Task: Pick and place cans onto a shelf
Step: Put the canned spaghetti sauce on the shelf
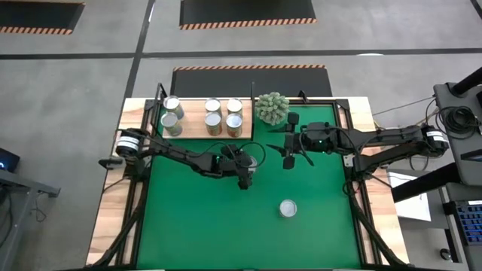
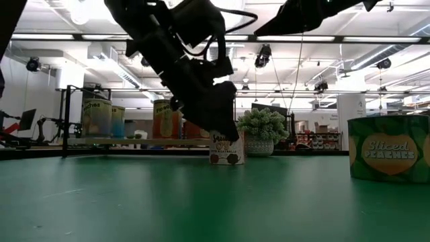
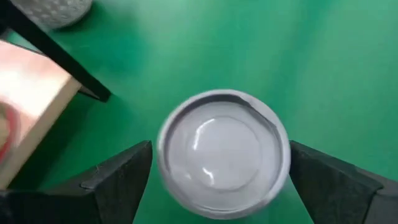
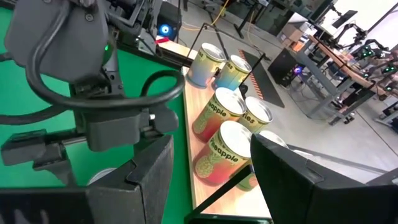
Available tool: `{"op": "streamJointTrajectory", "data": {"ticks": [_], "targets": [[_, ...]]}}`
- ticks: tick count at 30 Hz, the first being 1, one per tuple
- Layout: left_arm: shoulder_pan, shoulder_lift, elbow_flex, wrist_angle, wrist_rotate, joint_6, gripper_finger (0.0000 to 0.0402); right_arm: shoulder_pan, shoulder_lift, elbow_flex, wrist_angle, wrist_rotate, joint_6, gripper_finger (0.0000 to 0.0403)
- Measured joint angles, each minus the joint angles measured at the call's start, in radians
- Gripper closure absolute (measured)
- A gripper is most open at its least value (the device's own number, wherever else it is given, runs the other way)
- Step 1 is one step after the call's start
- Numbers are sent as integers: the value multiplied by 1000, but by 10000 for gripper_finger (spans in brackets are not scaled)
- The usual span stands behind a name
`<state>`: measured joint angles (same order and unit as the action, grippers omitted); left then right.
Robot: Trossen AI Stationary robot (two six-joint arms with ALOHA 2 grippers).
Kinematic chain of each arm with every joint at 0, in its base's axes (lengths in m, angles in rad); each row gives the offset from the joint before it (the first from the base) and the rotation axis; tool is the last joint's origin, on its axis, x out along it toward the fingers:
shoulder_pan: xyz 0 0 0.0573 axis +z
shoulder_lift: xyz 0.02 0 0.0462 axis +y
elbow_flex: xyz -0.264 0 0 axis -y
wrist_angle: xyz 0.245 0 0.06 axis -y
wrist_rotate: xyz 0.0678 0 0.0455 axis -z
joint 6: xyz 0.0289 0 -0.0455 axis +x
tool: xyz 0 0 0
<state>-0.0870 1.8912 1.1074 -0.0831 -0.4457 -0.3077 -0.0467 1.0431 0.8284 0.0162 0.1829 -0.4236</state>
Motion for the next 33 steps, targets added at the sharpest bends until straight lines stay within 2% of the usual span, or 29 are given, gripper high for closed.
{"op": "streamJointTrajectory", "data": {"ticks": [6,14,17,22,33], "targets": [[6,30,-4,32,44,4,65,0,0,0,-4,0,0,202],[6,22,-4,29,45,6,124,-2,0,0,-7,1,0,202],[3,-3,-4,15,46,3,130,-3,0,0,-13,1,0,202],[-4,-107,-4,-104,48,3,111,-3,0,0,-16,1,0,202],[1,-490,-5,-385,-35,28,114,-3,0,0,-11,1,3,202]]}}
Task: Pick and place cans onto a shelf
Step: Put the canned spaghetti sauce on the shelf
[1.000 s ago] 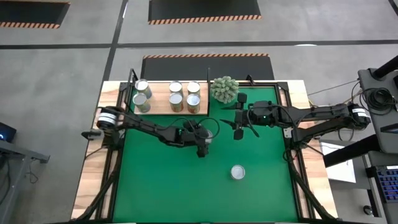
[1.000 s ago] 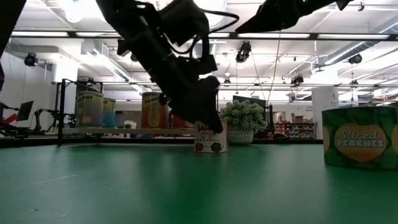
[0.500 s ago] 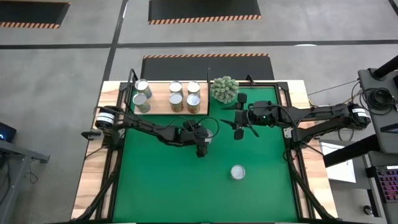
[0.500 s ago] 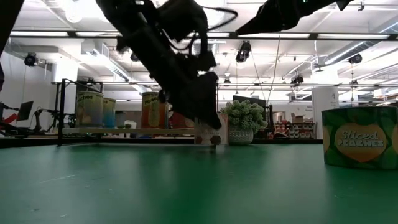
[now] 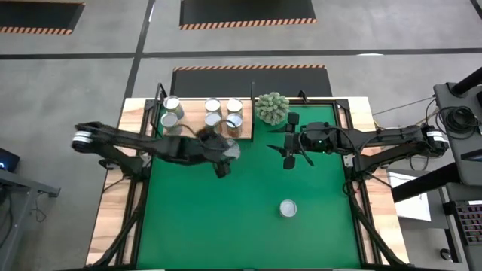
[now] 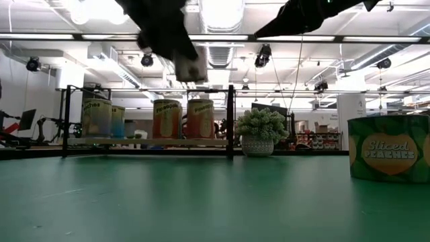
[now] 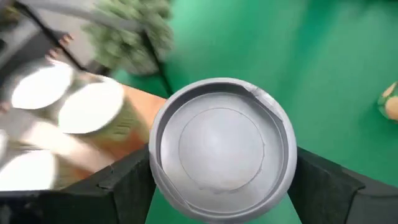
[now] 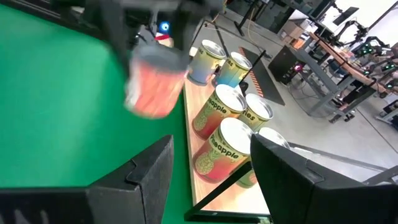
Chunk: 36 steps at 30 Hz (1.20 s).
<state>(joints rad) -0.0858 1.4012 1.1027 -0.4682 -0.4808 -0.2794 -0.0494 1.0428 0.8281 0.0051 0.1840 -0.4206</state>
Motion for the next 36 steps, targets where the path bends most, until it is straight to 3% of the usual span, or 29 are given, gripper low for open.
{"op": "streamJointTrajectory", "data": {"ticks": [5,10,16,21,26,36], "targets": [[27,-150,0,-114,-128,30,114,0,0,0,6,0,0,202],[126,-236,-8,-222,-217,-3,114,0,0,0,12,0,1,202],[308,-258,-45,-273,-206,-51,114,0,0,0,12,0,1,202],[425,-215,-45,-282,-133,-56,113,0,0,0,11,0,1,202],[519,-170,-43,-306,-129,-18,113,0,0,0,7,0,5,202],[603,-71,-44,-307,-78,-2,113,0,0,0,4,0,8,202]]}}
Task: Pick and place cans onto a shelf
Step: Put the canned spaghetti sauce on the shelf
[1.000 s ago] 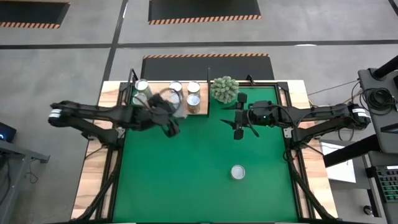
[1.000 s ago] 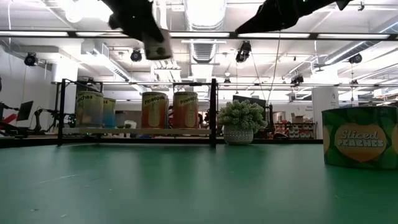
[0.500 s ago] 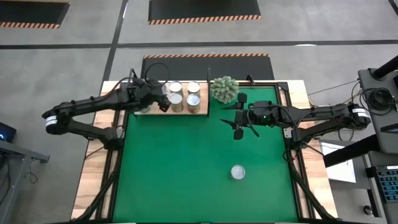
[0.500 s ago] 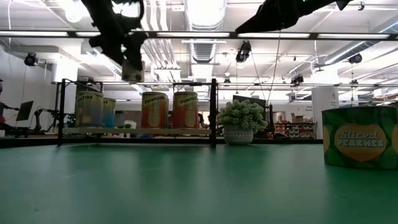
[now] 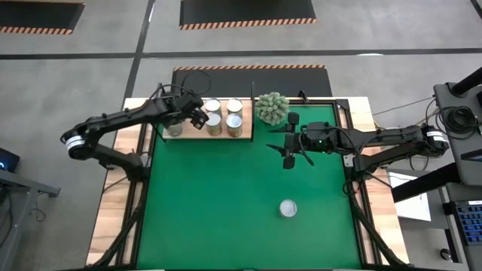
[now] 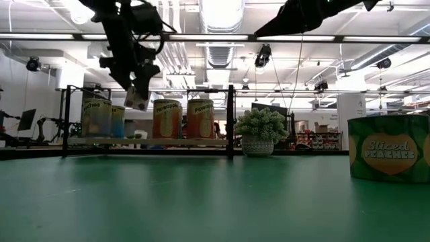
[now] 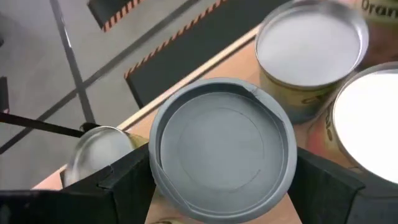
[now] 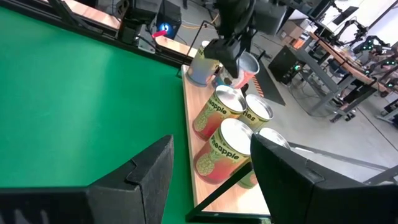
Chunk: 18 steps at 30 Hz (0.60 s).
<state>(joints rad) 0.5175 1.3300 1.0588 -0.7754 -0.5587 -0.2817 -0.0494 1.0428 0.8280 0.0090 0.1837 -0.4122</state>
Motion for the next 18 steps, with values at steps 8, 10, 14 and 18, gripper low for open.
{"op": "streamJointTrajectory", "data": {"ticks": [8,10,14,18], "targets": [[5,77,-2,6,-10,3,113,0,0,0,-5,0,0,202],[5,85,-10,21,-10,4,113,0,0,0,-5,0,0,202],[5,79,-57,81,-8,4,113,0,0,0,-10,0,4,202],[5,61,-101,107,-9,-5,113,0,0,0,-12,0,4,202]]}}
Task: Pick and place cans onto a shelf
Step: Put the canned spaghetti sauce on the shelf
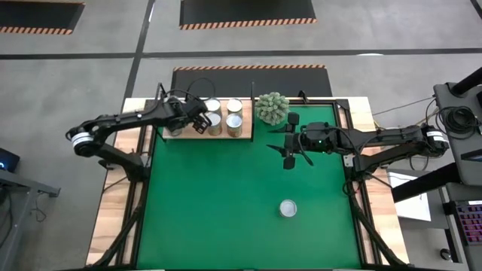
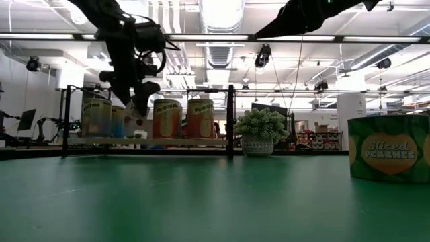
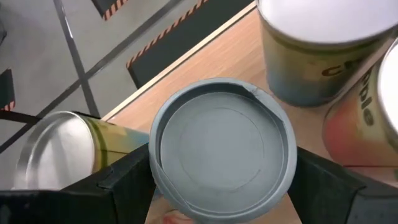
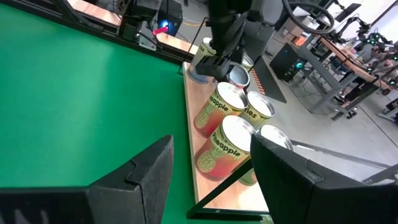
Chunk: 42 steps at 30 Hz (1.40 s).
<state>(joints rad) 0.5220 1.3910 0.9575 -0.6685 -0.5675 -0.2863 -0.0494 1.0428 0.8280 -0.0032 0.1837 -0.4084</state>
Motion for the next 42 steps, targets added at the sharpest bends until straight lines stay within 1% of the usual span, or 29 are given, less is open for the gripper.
{"op": "streamJointTrajectory", "data": {"ticks": [5,11,20,29,42], "targets": [[0,-4,-50,73,2,-9,113,0,0,0,1,0,0,202],[0,-3,-68,94,2,-14,113,0,0,0,1,0,0,202],[0,-3,-72,94,2,-40,113,0,0,0,1,0,1,202],[0,-2,-102,96,10,-52,113,0,0,0,1,0,1,202],[-2,-2,-104,130,11,-37,113,0,0,0,1,0,1,202]]}}
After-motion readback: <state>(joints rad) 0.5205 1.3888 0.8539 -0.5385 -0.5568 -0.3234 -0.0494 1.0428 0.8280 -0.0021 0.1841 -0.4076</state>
